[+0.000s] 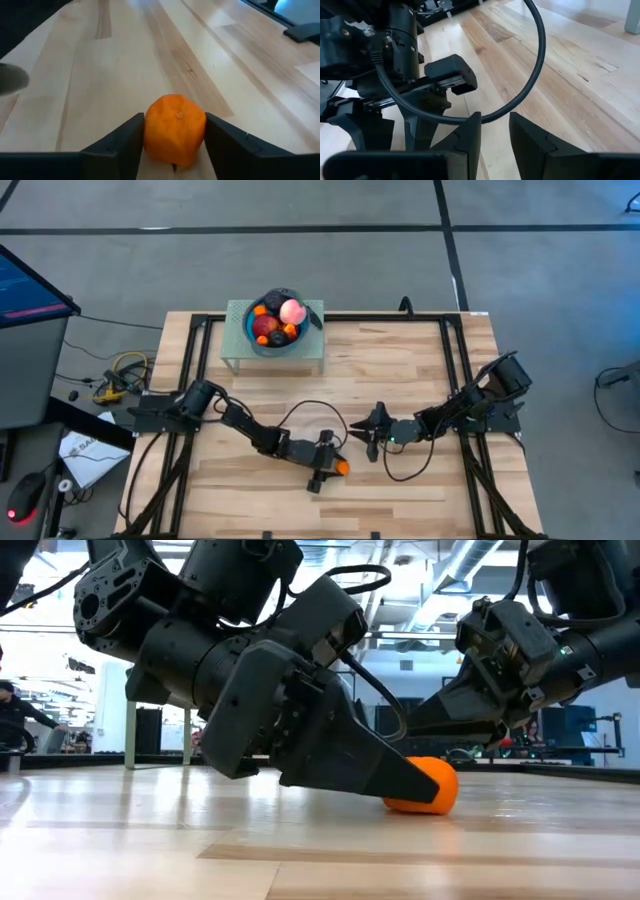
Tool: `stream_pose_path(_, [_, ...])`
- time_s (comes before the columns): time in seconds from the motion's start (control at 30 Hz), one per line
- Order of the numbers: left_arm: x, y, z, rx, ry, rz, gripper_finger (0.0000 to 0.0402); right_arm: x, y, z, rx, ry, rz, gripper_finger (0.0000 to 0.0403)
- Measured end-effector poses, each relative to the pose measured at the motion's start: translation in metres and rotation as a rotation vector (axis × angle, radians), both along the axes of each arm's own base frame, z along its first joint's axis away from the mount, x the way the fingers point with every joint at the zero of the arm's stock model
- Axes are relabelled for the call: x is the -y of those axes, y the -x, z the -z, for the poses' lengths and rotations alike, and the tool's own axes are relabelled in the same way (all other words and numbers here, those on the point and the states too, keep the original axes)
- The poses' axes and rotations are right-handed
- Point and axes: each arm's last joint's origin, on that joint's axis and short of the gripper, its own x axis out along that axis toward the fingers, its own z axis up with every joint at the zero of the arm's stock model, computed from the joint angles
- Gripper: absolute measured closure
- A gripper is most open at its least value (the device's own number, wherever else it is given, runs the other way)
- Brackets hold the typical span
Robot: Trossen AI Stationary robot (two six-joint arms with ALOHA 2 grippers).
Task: Pick & Place Fruit
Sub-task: Put the orange into the blue strainer bowl on the shelf
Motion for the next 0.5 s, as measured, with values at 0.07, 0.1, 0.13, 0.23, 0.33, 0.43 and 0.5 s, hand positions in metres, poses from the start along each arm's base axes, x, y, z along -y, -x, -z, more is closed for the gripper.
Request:
stream_pose_path(0.07, [0.000,0.000,-0.002,-0.001,0.023,-0.010,0.0223,0.000,0.000,0.000,0.000,0.000,0.000,0.0308])
stream_pose_path(0.1, [0.000,0.000,-0.004,0.002,0.029,-0.012,0.0227,0.000,0.000,0.000,0.000,0.000,0.000,0.0308])
stream_pose_path(0.13, [0.001,0.000,-0.008,0.011,0.038,-0.012,0.0229,0.000,0.000,0.000,0.000,0.000,0.000,0.0308])
stream_pose_path(0.23, [0.004,0.002,-0.027,0.042,0.068,-0.009,0.0230,0.000,0.000,0.000,0.000,-0.001,0.000,0.0308])
stream_pose_path(0.33, [0.007,0.007,-0.056,0.039,0.068,0.002,0.0223,0.000,0.000,0.000,0.000,-0.002,0.000,0.0308])
stream_pose_path(0.43, [0.004,0.019,-0.091,0.013,0.053,0.000,0.0217,0.000,0.000,0.000,-0.001,-0.002,0.000,0.0308])
stream_pose_path(0.5, [-0.001,0.029,-0.118,0.009,0.041,-0.022,0.0215,0.000,0.000,0.000,-0.001,-0.002,0.000,0.0308])
